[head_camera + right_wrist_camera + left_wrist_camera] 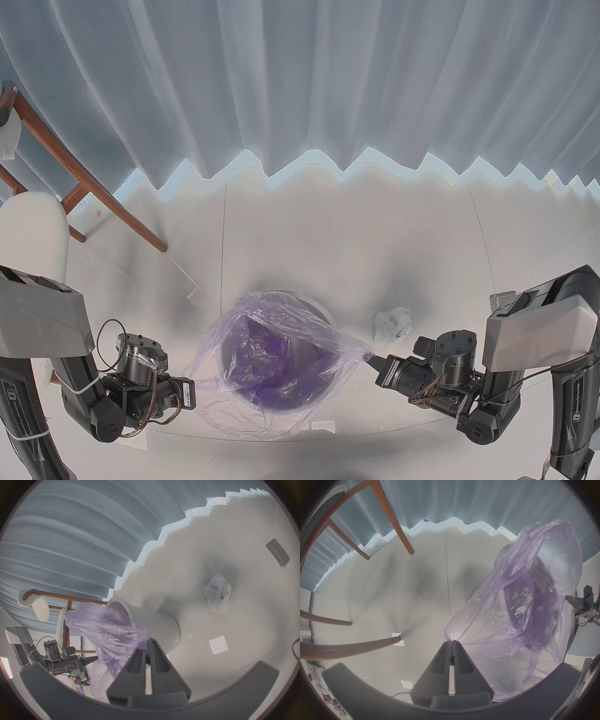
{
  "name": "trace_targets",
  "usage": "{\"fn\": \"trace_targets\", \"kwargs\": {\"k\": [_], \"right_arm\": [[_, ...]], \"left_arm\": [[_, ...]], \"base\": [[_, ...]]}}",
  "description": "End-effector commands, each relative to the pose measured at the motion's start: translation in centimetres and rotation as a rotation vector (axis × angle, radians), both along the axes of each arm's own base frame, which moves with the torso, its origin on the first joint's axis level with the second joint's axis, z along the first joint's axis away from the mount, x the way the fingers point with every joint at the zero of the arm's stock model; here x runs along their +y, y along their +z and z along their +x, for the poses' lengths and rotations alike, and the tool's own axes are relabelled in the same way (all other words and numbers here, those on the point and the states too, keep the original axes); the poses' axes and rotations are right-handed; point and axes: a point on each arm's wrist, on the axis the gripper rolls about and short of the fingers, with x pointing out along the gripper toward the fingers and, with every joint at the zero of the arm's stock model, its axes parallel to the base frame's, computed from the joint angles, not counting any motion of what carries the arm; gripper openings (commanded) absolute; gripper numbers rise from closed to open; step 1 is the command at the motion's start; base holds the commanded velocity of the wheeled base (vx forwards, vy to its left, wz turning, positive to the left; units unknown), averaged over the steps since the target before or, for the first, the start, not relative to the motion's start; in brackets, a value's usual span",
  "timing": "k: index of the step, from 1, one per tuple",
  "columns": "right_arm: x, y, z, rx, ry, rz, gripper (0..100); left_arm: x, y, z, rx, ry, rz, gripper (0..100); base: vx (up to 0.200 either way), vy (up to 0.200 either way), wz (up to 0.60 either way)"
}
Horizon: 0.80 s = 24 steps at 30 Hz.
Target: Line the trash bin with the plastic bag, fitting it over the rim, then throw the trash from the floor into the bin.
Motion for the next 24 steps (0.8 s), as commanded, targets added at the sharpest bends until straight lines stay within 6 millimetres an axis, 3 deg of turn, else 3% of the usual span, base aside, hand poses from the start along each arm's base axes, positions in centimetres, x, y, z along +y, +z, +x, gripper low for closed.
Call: {"fn": "trace_targets", "kwargs": {"k": [1, 9, 24], "right_arm": [[-0.7, 0.2, 0.4, -0.006, -0.022, 0.007, 0], [-1.2, 0.3, 0.4, 0.003, -0.016, 0.012, 0], [-1.5, -1.7, 0.1, 0.058, -0.015, -0.036, 0]], "left_arm": [[1.1, -1.0, -0.6, 0.03, 0.022, 0.022, 0], [2.0, -0.7, -0.7, 0.011, 0.031, 0.043, 0], [2.4, -2.7, -2.2, -0.006, -0.024, 0.106, 0]], "base": [[0.0, 0.0, 0.0], [0.0, 0.0, 0.0], [0.0, 0.0, 0.0]]}}
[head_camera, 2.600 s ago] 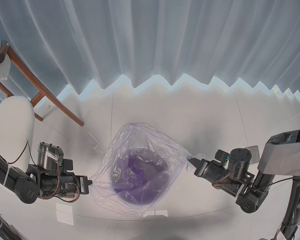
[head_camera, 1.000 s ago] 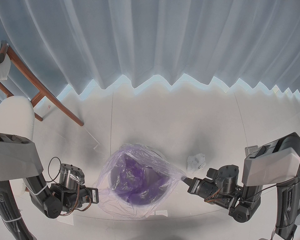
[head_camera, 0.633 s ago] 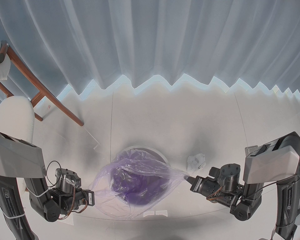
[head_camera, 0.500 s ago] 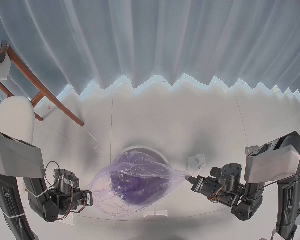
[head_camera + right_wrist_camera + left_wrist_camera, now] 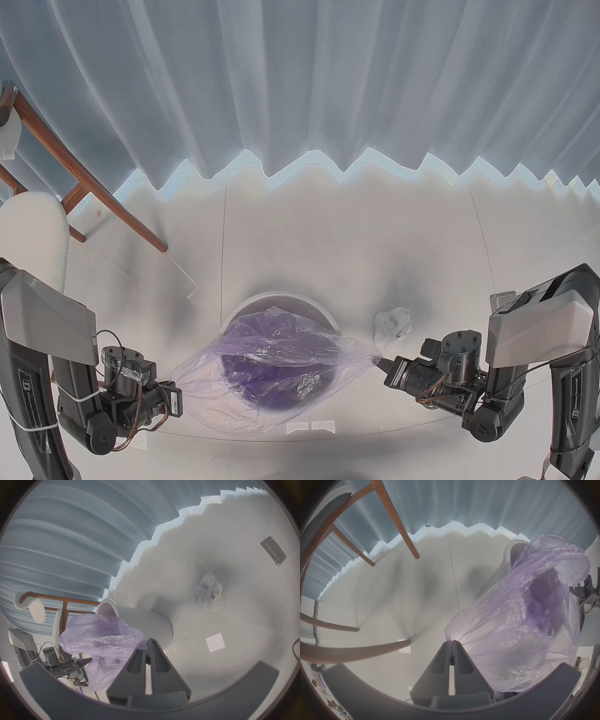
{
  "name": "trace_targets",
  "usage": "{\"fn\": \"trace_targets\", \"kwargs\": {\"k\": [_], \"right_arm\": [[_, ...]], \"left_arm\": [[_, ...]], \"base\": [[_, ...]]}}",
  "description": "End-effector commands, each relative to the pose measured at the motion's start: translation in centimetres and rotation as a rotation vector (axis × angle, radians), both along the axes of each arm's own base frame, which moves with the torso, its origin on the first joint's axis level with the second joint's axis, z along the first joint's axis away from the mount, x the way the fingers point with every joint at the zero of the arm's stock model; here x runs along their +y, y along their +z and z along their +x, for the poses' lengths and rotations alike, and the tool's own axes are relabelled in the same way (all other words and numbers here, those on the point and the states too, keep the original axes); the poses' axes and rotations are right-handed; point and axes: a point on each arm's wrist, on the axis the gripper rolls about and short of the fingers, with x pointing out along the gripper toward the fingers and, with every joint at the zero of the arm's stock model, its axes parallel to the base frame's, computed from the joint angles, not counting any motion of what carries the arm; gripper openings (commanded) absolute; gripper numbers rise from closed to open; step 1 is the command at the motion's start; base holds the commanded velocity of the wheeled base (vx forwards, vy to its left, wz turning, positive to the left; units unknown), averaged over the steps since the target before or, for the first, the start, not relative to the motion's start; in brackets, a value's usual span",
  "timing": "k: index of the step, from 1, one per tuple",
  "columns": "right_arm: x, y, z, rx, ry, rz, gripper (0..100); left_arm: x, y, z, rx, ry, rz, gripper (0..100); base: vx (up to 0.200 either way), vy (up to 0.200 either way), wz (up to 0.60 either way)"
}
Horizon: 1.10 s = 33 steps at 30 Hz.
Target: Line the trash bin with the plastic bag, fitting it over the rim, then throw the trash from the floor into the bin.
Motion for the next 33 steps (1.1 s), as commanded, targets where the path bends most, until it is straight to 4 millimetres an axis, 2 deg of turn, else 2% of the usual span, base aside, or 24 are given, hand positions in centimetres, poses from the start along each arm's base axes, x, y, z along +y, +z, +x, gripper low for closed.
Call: {"fn": "trace_targets", "kwargs": {"k": [1, 8, 20, 33], "right_arm": [[0.0, -0.9, -0.2, 0.021, 0.008, -0.021, 0], [-0.1, -0.8, -0.8, 0.032, 0.028, -0.026, 0], [0.3, -2.4, -0.9, 0.049, 0.045, -0.078, 0], [0.4, -2.4, 0.1, 0.014, 0.009, -0.083, 0]], "left_arm": [[0.3, -1.3, -0.8, 0.053, -0.01, 0.029, 0], [0.9, -1.8, -1.3, 0.057, -0.014, 0.059, 0], [0.8, -2.8, -1.1, 0.088, -0.007, 0.078, 0], [0.6, -3.1, 0.8, 0.021, 0.032, 0.084, 0]], "base": [[0.0, 0.0, 0.0], [0.0, 0.0, 0.0], [0.0, 0.0, 0.0], [0.0, 0.0, 0.0]]}}
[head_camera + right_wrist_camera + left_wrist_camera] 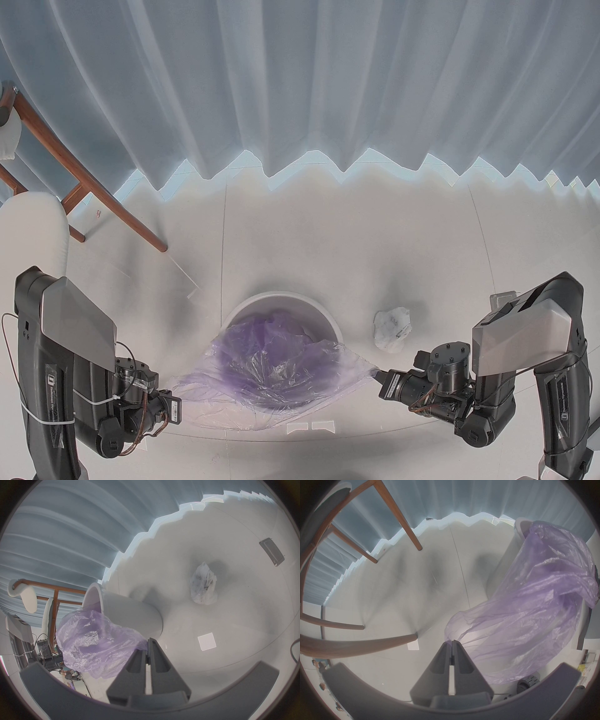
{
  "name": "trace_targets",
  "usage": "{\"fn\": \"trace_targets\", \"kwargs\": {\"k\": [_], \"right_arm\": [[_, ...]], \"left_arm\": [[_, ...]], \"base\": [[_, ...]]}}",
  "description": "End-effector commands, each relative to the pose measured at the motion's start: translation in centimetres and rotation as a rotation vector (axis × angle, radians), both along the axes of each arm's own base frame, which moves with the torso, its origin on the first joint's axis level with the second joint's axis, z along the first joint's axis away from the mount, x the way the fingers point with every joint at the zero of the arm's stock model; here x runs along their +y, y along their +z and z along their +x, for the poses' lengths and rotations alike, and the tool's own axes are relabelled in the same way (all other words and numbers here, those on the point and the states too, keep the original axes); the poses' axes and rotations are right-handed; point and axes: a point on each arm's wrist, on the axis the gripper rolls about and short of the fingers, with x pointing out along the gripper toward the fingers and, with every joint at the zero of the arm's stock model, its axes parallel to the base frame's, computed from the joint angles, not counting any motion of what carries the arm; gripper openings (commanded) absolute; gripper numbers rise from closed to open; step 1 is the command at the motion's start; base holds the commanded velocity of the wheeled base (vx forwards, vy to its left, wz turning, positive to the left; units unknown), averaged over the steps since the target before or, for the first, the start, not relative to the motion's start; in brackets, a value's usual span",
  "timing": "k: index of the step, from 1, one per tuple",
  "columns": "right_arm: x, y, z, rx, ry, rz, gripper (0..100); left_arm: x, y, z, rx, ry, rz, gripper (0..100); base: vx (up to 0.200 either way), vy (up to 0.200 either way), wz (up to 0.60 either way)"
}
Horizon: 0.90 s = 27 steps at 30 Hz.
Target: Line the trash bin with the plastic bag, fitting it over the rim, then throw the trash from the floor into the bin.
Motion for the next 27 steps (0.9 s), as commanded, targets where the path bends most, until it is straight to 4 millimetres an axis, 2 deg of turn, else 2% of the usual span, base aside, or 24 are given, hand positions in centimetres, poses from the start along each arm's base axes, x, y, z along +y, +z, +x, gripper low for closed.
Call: {"fn": "trace_targets", "kwargs": {"k": [1, 13, 22, 27], "right_arm": [[0.1, 0.2, 0.3, -0.017, -0.002, 0.012, 0], [0.0, 0.7, 1.1, -0.057, -0.047, 0.021, 0], [0.1, 2.6, 1.5, -0.116, -0.078, 0.05, 0], [0.1, 2.6, 1.5, -0.117, -0.078, 0.051, 0]], "left_arm": [[-0.2, -0.1, 1.0, -0.036, 0.005, -0.009, 0], [-0.6, 0.3, 3.1, -0.12, 0.009, -0.032, 0], [-1.2, 1.2, 5.1, -0.218, 0.006, -0.056, 0], [-1.3, 1.2, 5.7, -0.237, 0.008, -0.06, 0]], "base": [[0.0, 0.0, 0.0], [0.0, 0.0, 0.0], [0.0, 0.0, 0.0], [0.0, 0.0, 0.0]]}}
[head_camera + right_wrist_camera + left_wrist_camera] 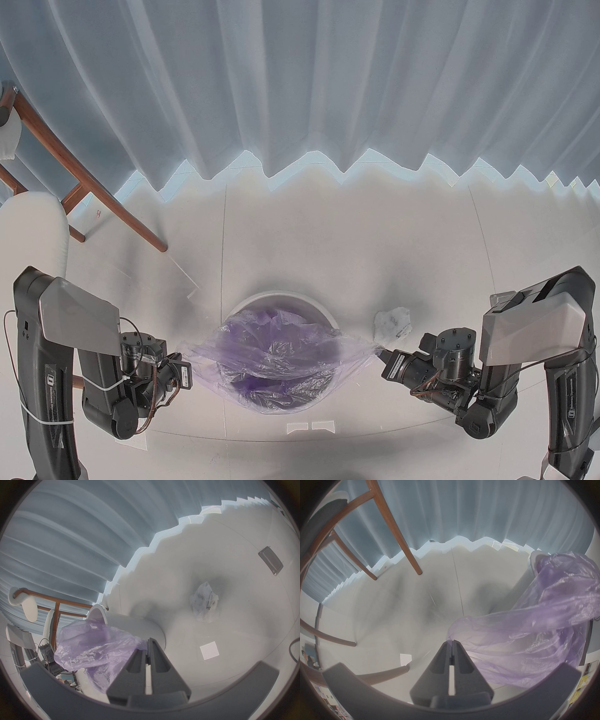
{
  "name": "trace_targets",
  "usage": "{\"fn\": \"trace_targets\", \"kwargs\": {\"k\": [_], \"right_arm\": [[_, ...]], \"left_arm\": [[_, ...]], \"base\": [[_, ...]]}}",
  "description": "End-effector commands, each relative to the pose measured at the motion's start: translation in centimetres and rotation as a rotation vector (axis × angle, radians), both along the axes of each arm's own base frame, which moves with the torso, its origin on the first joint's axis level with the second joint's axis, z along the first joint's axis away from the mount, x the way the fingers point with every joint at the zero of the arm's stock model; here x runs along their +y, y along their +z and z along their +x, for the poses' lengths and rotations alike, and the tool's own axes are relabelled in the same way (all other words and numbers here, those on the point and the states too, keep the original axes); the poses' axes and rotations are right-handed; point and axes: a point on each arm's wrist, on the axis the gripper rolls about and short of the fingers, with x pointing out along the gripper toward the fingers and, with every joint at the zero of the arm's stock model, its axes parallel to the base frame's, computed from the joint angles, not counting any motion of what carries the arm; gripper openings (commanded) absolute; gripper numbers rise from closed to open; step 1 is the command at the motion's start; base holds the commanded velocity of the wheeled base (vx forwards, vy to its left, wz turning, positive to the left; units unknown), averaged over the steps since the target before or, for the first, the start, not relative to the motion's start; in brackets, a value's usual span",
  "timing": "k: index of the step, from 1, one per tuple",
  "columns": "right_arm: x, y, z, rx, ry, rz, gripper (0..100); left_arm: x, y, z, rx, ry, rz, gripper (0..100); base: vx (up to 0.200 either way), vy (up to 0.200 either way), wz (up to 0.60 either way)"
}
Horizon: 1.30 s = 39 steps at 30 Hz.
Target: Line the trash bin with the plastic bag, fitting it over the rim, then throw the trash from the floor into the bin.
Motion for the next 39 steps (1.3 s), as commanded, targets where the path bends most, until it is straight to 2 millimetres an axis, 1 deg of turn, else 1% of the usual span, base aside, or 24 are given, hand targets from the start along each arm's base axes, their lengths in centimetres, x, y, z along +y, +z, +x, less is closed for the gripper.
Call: {"fn": "trace_targets", "kwargs": {"k": [1, 3, 4, 12, 13, 14, 15, 18, 19, 21, 26, 29, 30, 31, 32, 33, 35, 36, 37, 38, 39], "right_arm": [[0.1, 0.6, 0.1, -0.028, 0.0, 0.016, 0], [0.1, 0.6, 0.1, -0.03, 0.001, 0.016, 0], [0.1, 0.7, 0.1, -0.033, 0.001, 0.017, 0], [0.1, 1.1, 0.7, -0.052, -0.014, 0.039, 0], [0.1, 1.1, 0.7, -0.052, -0.014, 0.039, 100], [0.1, 1.2, 0.6, -0.051, -0.015, 0.038, 100], [0.1, 1.2, 0.6, -0.052, -0.019, 0.036, 100], [-0.3, 1.7, 0.4, -0.056, -0.025, 0.042, 100], [-0.4, 2.4, 0.1, -0.062, -0.022, 0.052, 100], [-0.8, 3.2, -1.0, -0.046, 0.002, 0.064, 100], [-2.2, 5.0, -4.3, -0.012, 0.149, 0.063, 100], [-2.7, 5.7, -5.8, -0.038, 0.239, 0.016, 100], [-2.7, 5.7, -5.8, -0.038, 0.239, 0.016, 100], [-2.8, 5.7, -6.5, -0.081, 0.295, -0.056, 100], [-2.8, 5.7, -6.5, -0.081, 0.295, -0.056, 100], [-3.0, 5.7, -6.7, -0.134, 0.329, -0.137, 100], [-3.2, 5.9, -7.1, -0.183, 0.359, -0.203, 100], [-3.3, 6.2, -7.3, -0.197, 0.364, -0.214, 100], [-3.3, 6.2, -7.3, -0.197, 0.364, -0.214, 100], [-3.4, 6.6, -7.8, -0.227, 0.383, -0.233, 100], [-3.4, 6.6, -7.8, -0.227, 0.383, -0.233, 100]], "left_arm": [[-0.1, 0.1, 0.7, -0.026, 0.003, -0.006, 0], [-0.2, 0.2, 1.0, -0.038, 0.002, -0.01, 0], [-0.2, 0.5, 1.4, -0.059, 0.003, -0.014, 0], [-0.5, 0.9, 1.9, -0.087, -0.001, -0.025, 0], [-0.4, 0.8, 1.9, -0.086, 0.0, -0.025, 0], [-0.4, 0.8, 1.8, -0.081, 0.002, -0.026, 0], [-0.4, 0.8, 1.8, -0.083, 0.003, -0.031, 100], [-0.4, 1.0, 1.8, -0.089, 0.008, -0.04, 100], [-0.4, 1.6, 1.7, -0.104, 0.008, -0.043, 100], [-0.4, 2.7, 1.0, -0.117, 0.0, -0.048, 100], [-0.1, 5.1, -1.7, -0.123, -0.019, -0.049, 100], [0.2, 6.5, -2.8, -0.148, -0.033, -0.053, 100], [0.2, 6.5, -2.8, -0.148, -0.033, -0.053, 100], [0.2, 7.7, -3.4, -0.181, -0.07, -0.057, 100], [0.2, 7.7, -3.4, -0.181, -0.07, -0.057, 100], [0.4, 9.0, -4.4, -0.212, -0.121, -0.045, 100], [0.6, 10.4, -5.8, -0.252, -0.181, -0.04, 100], [0.7, 10.7, -6.4, -0.257, -0.208, -0.034, 100], [0.7, 10.7, -6.4, -0.257, -0.208, -0.034, 100], [1.1, 11.6, -8.2, -0.28, -0.313, -0.03, 100], [1.1, 11.6, -8.2, -0.28, -0.313, -0.03, 100]], "base": [[0.0, 0.0, 0.0], [0.0, 0.0, 0.0], [0.0, 0.0, 0.0], [0.0, 0.0, 0.0], [0.0, 0.0, 0.0], [0.0, 0.0, 0.0], [0.0, 0.0, 0.0], [0.0, 0.0, 0.0], [0.0, 0.0, 0.0], [0.0, 0.0, 0.0], [0.0, 0.0, 0.0], [0.0, 0.0, 0.0], [0.0, 0.0, 0.0], [0.0, 0.0, 0.0], [0.0, 0.0, 0.0], [0.0, 0.0, 0.0], [0.0, 0.0, 0.0], [0.0, 0.0, 0.0], [0.0, 0.0, 0.0], [0.0, 0.0, 0.0], [0.0, 0.0, 0.0]]}}
